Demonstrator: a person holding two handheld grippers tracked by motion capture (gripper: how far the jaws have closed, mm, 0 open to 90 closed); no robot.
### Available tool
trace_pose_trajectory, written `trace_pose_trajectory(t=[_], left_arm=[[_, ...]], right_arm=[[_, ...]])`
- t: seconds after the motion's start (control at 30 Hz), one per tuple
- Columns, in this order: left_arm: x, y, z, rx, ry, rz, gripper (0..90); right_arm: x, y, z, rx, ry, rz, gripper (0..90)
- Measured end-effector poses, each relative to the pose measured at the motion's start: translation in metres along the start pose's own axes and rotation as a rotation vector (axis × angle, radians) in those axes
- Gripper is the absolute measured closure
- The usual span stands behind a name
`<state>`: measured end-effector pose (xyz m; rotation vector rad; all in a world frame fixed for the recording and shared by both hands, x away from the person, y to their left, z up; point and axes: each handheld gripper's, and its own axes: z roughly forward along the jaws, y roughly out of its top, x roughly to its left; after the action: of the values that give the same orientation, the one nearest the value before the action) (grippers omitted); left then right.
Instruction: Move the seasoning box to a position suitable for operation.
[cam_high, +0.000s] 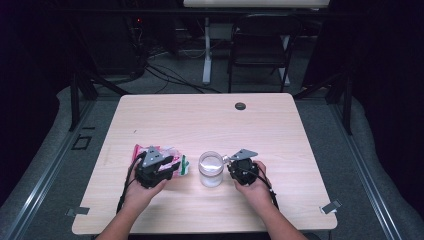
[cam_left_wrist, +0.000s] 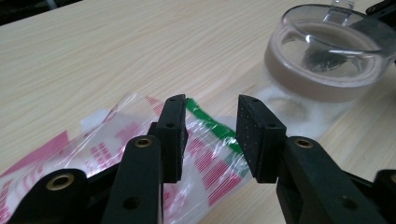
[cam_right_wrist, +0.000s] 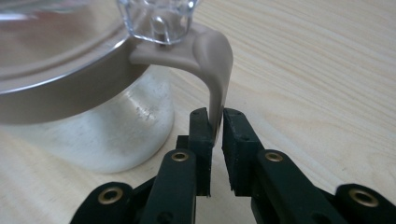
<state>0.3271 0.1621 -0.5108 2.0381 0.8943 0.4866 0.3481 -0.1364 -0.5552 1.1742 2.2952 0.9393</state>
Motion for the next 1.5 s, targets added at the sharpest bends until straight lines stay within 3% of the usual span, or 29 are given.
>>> trace_pose_trajectory(t=[0.17, 0.33, 0.57, 0.63, 0.73, 0.9, 1.0, 1.1, 1.2, 1.33, 1.5], left_arm=[[-0.006, 0.006, 0.008, 0.002, -0.026, 0.026, 63.1], [-0.007, 0.011, 0.015, 0.0, -0.038, 0.035, 63.0], [-0.007, 0.013, 0.018, 0.001, -0.036, 0.024, 62.6], [-0.006, 0.013, 0.017, -0.001, -0.031, 0.021, 62.6], [-0.004, 0.013, 0.016, -0.004, -0.025, 0.014, 62.4], [-0.003, 0.012, 0.016, 0.002, -0.008, 0.013, 59.9], [-0.002, 0.012, 0.016, -0.001, -0.018, 0.0, 60.0], [-0.002, 0.012, 0.015, -0.004, -0.014, -0.008, 60.2], [-0.002, 0.012, 0.014, -0.007, -0.015, -0.016, 60.5], [-0.002, 0.013, 0.012, -0.027, -0.014, -0.028, 61.0], [-0.003, 0.015, 0.012, -0.02, -0.037, -0.034, 63.8]], right_arm=[[0.002, -0.004, -0.011, -0.035, 0.025, 0.015, 78.4], [0.005, -0.008, -0.017, -0.032, 0.075, -0.014, 76.3], [0.014, -0.009, -0.021, -0.047, 0.139, -0.049, 77.1], [0.015, -0.008, -0.023, -0.052, 0.135, -0.062, 76.7], [0.013, -0.006, -0.029, -0.079, 0.152, -0.04, 73.3], [0.006, -0.001, -0.037, -0.098, 0.13, -0.02, 68.0], [0.001, 0.002, -0.043, -0.112, 0.108, 0.013, 63.8], [-0.002, 0.006, -0.047, -0.108, 0.111, 0.015, 58.7], [-0.002, 0.009, -0.05, -0.102, 0.073, 0.013, 58.1], [-0.004, 0.017, -0.057, -0.098, 0.068, 0.039, 62.9], [-0.01, 0.036, -0.064, -0.103, 0.106, 0.088, 72.0]])
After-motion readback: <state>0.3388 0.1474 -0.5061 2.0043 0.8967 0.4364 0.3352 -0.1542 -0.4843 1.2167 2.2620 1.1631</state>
